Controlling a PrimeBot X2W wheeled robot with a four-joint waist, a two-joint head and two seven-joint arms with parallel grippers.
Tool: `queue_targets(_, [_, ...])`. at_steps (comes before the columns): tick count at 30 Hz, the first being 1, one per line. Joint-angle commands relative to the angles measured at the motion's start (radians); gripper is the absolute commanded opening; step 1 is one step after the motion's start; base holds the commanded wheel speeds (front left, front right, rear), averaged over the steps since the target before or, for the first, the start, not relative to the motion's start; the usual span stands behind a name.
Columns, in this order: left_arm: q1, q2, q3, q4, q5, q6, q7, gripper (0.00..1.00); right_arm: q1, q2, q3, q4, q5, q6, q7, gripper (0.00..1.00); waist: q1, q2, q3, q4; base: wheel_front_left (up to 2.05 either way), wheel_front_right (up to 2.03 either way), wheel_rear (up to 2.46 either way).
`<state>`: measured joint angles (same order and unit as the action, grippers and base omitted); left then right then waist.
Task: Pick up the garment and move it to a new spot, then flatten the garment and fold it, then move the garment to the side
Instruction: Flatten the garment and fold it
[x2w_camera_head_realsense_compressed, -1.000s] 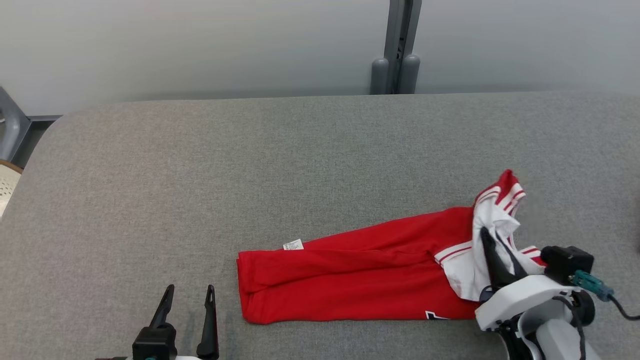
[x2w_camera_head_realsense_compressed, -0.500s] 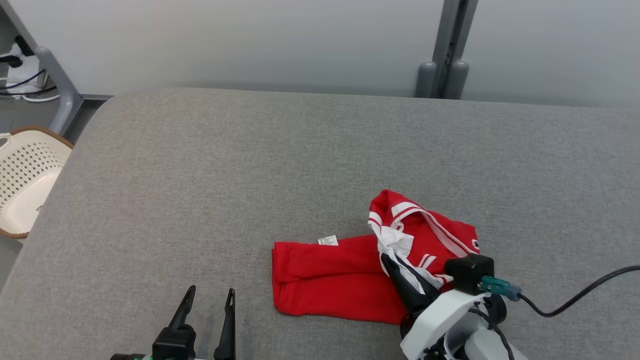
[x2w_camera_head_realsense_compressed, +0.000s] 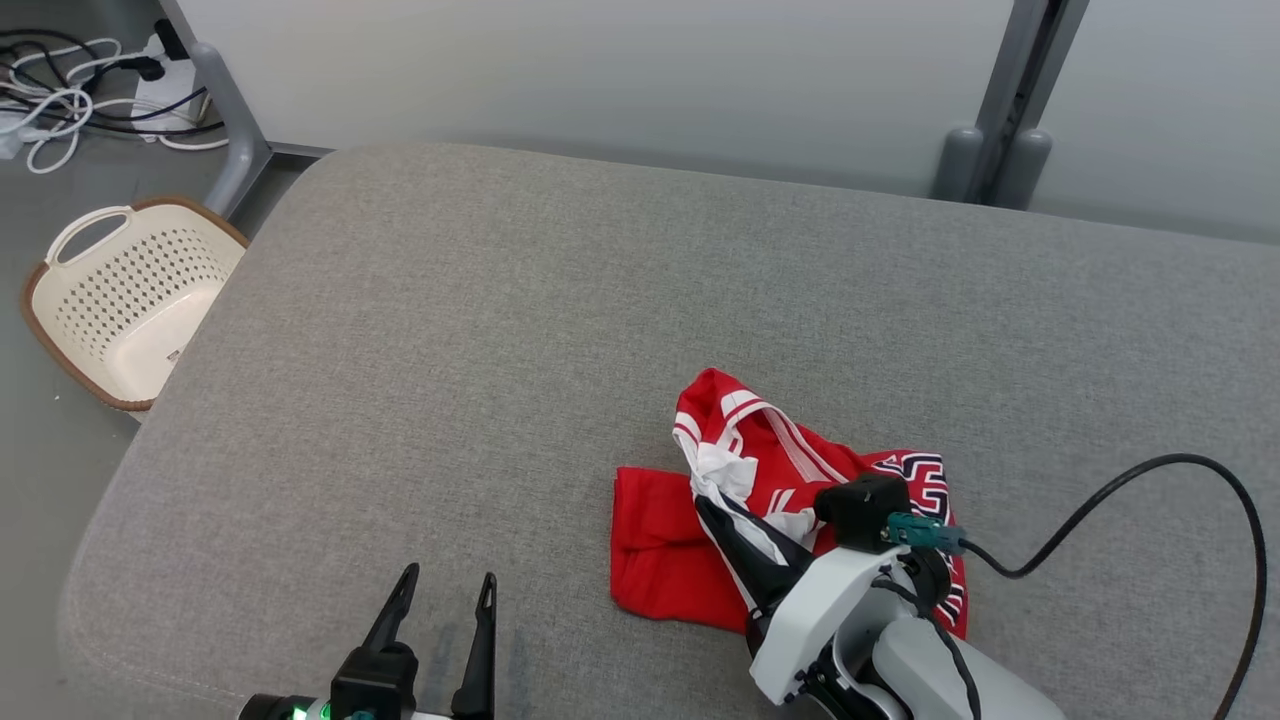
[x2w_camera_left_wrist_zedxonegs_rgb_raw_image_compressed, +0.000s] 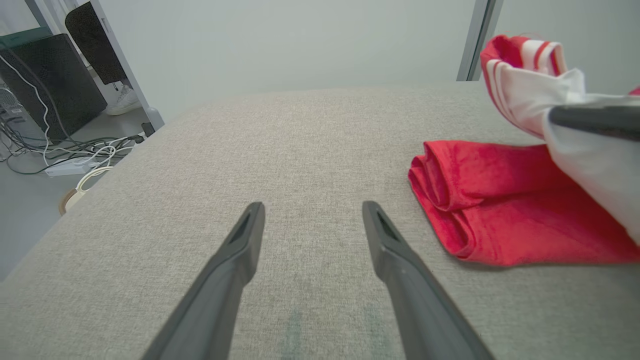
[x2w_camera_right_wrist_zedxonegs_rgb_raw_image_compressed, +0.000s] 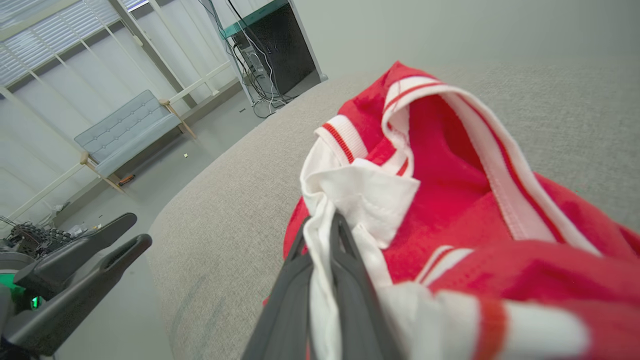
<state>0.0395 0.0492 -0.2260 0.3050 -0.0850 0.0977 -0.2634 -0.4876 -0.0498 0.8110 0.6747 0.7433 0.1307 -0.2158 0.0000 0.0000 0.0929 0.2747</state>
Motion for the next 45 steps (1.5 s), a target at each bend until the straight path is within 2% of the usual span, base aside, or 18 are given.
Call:
queue_targets(1, [-0.016,0.004,-0.002,0.001,-0.005,0.000,-0.001,1.00,-0.012,-0.004,0.003,0.009,0.011,0.000,-0.010,0.00,0.0000,0.0000,0.002,0.008,0.00,0.00,0.00])
queue_targets(2, [-0.016,0.004,-0.003,0.002,-0.005,0.001,-0.001,1.00,-0.021,-0.004,0.013,0.019,0.021,0.000,-0.016,0.00,0.0000,0.0000,0.002,0.012,0.00,0.00,0.00])
queue_targets(3, [-0.017,0.004,-0.004,0.002,-0.004,0.003,-0.001,1.00,-0.029,-0.004,0.022,0.029,0.029,0.000,-0.020,0.08,0.0000,0.0000,0.002,0.014,0.00,0.00,0.00])
queue_targets(4, [-0.017,0.004,-0.005,0.001,-0.004,0.004,-0.001,1.00,-0.035,-0.004,0.029,0.036,0.041,0.000,-0.027,0.39,0.0000,0.0000,0.003,0.016,0.00,0.00,0.00])
queue_targets(5, [-0.017,0.004,-0.005,0.001,-0.004,0.005,-0.001,1.00,-0.040,-0.003,0.036,0.040,0.055,0.000,-0.029,0.78,0.0000,0.0000,0.004,0.017,0.00,0.00,0.00])
queue_targets(6, [-0.017,0.004,-0.003,0.000,-0.004,0.007,-0.001,1.00,-0.045,-0.004,0.040,0.044,0.067,0.000,-0.036,1.00,0.0000,0.0000,0.004,0.016,0.00,0.00,0.00])
queue_targets(12, [-0.014,0.004,0.015,-0.005,-0.005,0.015,-0.001,1.00,-0.080,-0.005,0.006,0.039,0.099,0.000,-0.051,1.00,0.0000,0.0000,0.008,-0.022,0.00,0.00,0.00])
queue_targets(20, [-0.028,0.004,0.026,-0.014,-0.010,0.020,-0.001,1.00,-0.007,-0.004,-0.240,-0.063,-0.063,0.000,-0.050,1.00,0.0000,0.0000,0.007,-0.084,0.00,0.00,0.00])
queue_targets(29, [-0.013,0.004,0.047,-0.019,-0.006,0.023,-0.001,1.00,0.142,-0.003,-0.378,-0.133,-0.216,0.000,-0.050,1.00,0.0000,0.0000,-0.005,-0.135,0.00,0.00,0.00])
queue_targets(33, [-0.011,0.004,0.052,-0.019,-0.004,0.020,-0.001,1.00,0.194,-0.003,-0.355,-0.154,-0.245,0.000,-0.051,1.00,0.0000,0.0000,-0.008,-0.147,0.00,0.00,0.00])
queue_targets(37, [-0.007,0.004,0.055,-0.016,0.001,0.013,-0.001,1.00,0.219,-0.004,-0.284,-0.175,-0.265,0.000,-0.051,1.00,0.0000,0.0000,-0.012,-0.151,0.00,0.00,0.00])
queue_targets(45, [-0.003,0.004,0.055,-0.007,0.005,0.010,-0.001,1.00,0.169,-0.004,-0.129,-0.155,-0.267,0.000,-0.047,1.00,0.0000,0.0000,-0.015,-0.135,0.00,0.00,0.00])
